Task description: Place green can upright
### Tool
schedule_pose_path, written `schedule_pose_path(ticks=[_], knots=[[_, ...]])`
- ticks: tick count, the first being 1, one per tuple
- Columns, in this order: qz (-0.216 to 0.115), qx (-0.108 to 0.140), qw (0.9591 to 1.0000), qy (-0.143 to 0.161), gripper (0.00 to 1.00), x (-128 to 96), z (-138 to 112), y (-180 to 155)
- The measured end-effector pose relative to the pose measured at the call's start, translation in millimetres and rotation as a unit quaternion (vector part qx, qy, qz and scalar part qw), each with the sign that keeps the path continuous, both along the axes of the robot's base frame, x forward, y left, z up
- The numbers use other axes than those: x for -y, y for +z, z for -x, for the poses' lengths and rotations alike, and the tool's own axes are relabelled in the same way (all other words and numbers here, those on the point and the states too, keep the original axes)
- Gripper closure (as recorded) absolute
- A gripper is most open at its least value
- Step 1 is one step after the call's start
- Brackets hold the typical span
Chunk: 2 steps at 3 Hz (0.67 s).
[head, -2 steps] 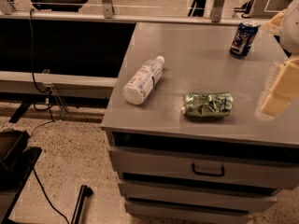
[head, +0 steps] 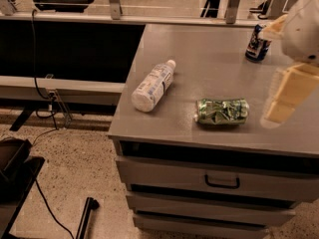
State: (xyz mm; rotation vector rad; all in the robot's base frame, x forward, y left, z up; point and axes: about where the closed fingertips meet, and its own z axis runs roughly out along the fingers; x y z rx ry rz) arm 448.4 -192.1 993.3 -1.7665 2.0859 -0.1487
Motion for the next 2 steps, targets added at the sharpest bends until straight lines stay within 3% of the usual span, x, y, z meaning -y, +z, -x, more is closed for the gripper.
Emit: schedule_pose_path(ticks=[1, 2], knots=[[-0.004, -0.011, 0.9983, 0.057, 0.00, -23.9, -17.8, -16.4], [-0.002, -0.034, 0.9951, 0.093, 0.00, -40.4, -34.7, -39.9]])
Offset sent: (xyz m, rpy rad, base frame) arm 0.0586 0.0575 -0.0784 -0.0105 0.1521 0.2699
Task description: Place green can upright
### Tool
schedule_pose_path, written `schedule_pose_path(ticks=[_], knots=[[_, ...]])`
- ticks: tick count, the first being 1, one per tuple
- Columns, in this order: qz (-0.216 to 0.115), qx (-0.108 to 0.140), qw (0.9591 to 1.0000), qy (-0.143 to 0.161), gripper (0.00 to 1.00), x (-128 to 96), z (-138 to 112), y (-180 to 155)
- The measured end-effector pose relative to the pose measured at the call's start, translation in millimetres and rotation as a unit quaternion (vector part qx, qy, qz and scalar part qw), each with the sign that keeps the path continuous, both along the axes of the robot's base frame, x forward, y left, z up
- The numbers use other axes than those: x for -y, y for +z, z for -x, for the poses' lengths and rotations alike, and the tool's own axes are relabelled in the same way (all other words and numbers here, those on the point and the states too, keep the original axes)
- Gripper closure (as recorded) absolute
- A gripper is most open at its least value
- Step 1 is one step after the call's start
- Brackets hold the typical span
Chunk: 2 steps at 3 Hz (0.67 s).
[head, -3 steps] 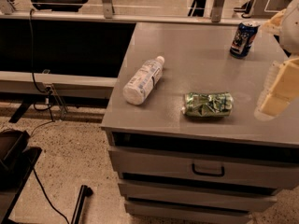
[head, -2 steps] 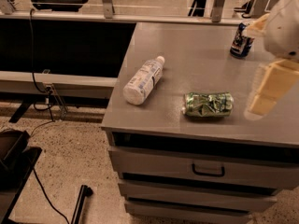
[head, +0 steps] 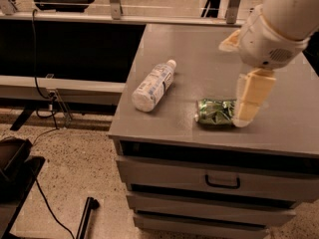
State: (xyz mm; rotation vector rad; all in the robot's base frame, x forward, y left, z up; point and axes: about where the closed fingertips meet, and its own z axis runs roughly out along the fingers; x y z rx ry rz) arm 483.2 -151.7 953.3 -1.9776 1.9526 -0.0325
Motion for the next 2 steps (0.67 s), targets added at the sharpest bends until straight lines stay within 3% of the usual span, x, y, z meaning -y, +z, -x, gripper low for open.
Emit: schedule_pose_path(ticks=[1, 2], knots=[[0.017, -0.024, 0.9994, 0.018, 0.00, -11.2, -13.7, -30.6], [0.041, -0.042, 0.9981, 0.016, 0.00, -13.7, -25.9, -62.8]])
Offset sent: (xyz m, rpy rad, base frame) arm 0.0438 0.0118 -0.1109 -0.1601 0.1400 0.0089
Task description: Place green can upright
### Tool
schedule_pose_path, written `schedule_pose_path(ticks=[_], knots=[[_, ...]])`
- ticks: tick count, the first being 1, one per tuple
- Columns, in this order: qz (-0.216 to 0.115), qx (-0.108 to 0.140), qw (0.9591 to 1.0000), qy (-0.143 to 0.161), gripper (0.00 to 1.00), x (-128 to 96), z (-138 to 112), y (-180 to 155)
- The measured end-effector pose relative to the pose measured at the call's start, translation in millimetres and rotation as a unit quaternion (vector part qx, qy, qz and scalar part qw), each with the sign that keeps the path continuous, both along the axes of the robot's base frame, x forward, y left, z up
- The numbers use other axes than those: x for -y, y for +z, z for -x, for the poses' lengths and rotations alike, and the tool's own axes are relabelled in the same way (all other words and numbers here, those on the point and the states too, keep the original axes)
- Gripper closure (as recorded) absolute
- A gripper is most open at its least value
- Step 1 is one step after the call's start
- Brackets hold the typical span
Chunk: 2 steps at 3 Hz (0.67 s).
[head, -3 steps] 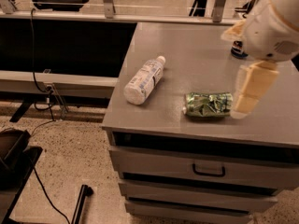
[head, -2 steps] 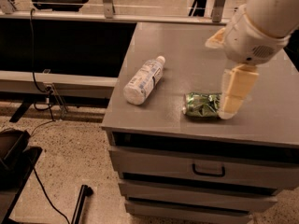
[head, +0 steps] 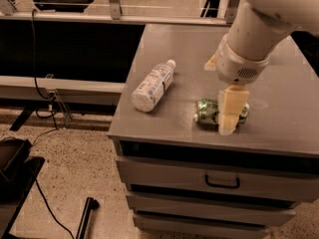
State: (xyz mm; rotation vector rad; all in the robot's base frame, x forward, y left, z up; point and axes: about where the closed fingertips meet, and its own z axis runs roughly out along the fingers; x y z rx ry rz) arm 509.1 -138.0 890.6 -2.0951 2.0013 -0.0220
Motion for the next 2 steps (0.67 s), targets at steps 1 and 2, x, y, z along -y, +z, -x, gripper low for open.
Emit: schedule_pose_path(ticks=[1, 2], knots=[[0.021, -0.010, 0.9997, -0.007, 0.00, 0.3, -7.9, -25.9], [0.034, -0.023, 0.9991, -0.015, 0.15, 0.9, -10.6, -40.1]])
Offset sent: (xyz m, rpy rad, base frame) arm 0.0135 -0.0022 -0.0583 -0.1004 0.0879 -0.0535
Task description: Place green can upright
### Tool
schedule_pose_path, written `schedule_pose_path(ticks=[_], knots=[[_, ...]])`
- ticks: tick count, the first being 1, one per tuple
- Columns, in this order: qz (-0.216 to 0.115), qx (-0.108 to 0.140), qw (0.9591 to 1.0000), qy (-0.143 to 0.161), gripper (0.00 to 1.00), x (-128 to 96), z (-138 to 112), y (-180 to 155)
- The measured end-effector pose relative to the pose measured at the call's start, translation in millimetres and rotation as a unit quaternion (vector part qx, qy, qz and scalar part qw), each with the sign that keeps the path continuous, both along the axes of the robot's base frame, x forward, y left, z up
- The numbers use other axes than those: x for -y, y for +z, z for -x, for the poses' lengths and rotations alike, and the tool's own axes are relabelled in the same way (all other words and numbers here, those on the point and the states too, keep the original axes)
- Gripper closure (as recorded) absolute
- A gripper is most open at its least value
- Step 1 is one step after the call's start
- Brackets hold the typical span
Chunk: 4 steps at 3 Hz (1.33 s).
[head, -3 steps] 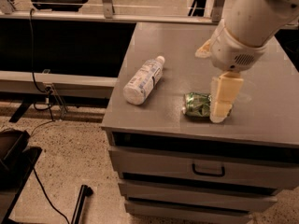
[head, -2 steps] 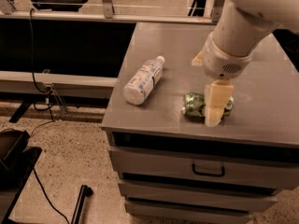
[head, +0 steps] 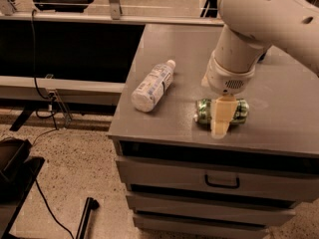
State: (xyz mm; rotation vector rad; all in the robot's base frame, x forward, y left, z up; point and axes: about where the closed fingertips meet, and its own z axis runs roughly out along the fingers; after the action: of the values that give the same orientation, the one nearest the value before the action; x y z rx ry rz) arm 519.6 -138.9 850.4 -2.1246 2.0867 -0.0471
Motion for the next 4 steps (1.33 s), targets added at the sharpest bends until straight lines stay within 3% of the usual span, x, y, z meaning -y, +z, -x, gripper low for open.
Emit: schedule_pose_path(ticks=[2, 3, 4], knots=[[0.000, -0.006, 1.0000, -0.003, 0.62, -5.5, 7.2, 2.1], [-0.033, -0.021, 0.9992, -0.008, 0.85, 7.3, 8.6, 11.8], [-0.121, -0.044, 0.9915, -0.019, 1.00, 25.7, 1.8, 37.4]])
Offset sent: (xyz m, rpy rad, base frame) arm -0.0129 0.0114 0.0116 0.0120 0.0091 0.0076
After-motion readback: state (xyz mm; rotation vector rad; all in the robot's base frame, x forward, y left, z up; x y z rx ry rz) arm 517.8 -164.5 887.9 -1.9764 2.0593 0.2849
